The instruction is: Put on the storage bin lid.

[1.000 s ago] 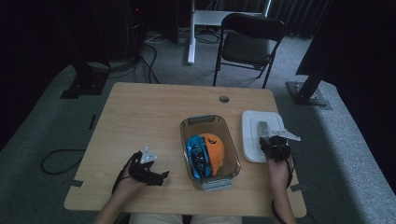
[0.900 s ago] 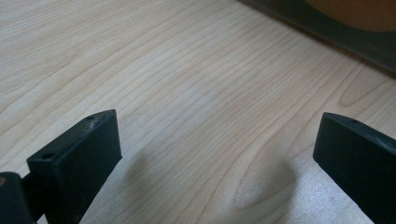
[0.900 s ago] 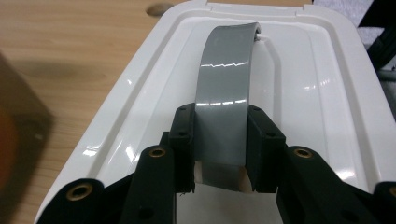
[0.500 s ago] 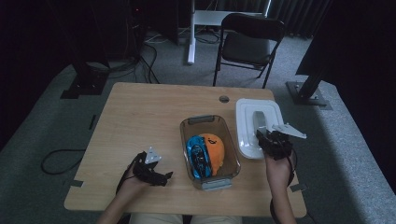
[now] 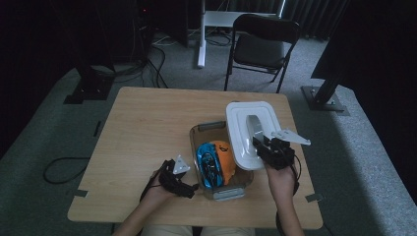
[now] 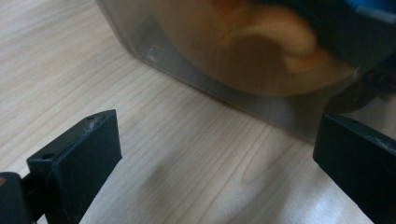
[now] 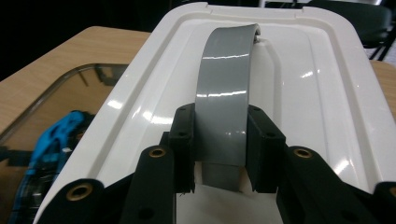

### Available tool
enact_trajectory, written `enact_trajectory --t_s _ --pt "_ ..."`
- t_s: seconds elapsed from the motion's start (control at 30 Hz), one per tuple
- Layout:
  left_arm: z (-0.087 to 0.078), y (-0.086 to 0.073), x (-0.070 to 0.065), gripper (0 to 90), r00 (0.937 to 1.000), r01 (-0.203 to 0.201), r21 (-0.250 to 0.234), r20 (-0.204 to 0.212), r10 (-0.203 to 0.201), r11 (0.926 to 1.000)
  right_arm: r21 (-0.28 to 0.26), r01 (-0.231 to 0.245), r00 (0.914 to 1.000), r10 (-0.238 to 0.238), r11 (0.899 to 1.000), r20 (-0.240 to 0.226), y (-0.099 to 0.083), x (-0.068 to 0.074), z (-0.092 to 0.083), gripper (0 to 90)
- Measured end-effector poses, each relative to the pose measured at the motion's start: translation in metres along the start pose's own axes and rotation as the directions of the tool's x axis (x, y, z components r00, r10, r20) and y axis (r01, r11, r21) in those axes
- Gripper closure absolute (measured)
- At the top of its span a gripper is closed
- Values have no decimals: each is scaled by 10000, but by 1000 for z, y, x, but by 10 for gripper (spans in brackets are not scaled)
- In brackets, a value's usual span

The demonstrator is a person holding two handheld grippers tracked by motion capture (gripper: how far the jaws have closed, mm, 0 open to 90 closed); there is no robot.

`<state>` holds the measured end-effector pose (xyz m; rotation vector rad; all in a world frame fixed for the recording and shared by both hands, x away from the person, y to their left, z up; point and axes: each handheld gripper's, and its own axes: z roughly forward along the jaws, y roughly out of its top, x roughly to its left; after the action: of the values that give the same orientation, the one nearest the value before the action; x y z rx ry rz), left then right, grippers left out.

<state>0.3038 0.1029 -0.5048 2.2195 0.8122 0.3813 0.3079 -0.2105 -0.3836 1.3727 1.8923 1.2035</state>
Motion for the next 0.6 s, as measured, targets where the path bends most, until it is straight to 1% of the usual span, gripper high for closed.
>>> enact_trajectory --t_s 0.03,0.17,0.27,0.33,0.4,0.47,0.6 --pt "2 1 -2 16 9999 27 -36 135 -27 10000 72 70 9999 -70 9999 -75 0 2 1 674" --pt "8 8 -13 16 9992 -115 -108 393 120 9999 240 376 9985 -366 9990 -399 -2 11 5 674" --pt "11 12 -17 16 9986 -213 -89 479 217 9997 313 498 9960 -473 9983 -757 -3 18 6 674" --pt "12 14 -18 16 9984 -305 -78 466 308 9995 347 567 9932 -528 9978 -1036 -3 24 6 674" --pt "12 13 -17 16 9987 -205 -147 459 212 9997 394 679 9903 -626 9969 -1243 -4 29 7 674" --pt "11 11 -16 16 9990 -169 -84 424 172 9998 483 731 9866 -651 9962 -1496 -6 34 7 674" --pt "9 9 -13 16 9994 -148 -22 303 148 9999 677 976 9806 -843 9929 -1770 -11 42 10 674"
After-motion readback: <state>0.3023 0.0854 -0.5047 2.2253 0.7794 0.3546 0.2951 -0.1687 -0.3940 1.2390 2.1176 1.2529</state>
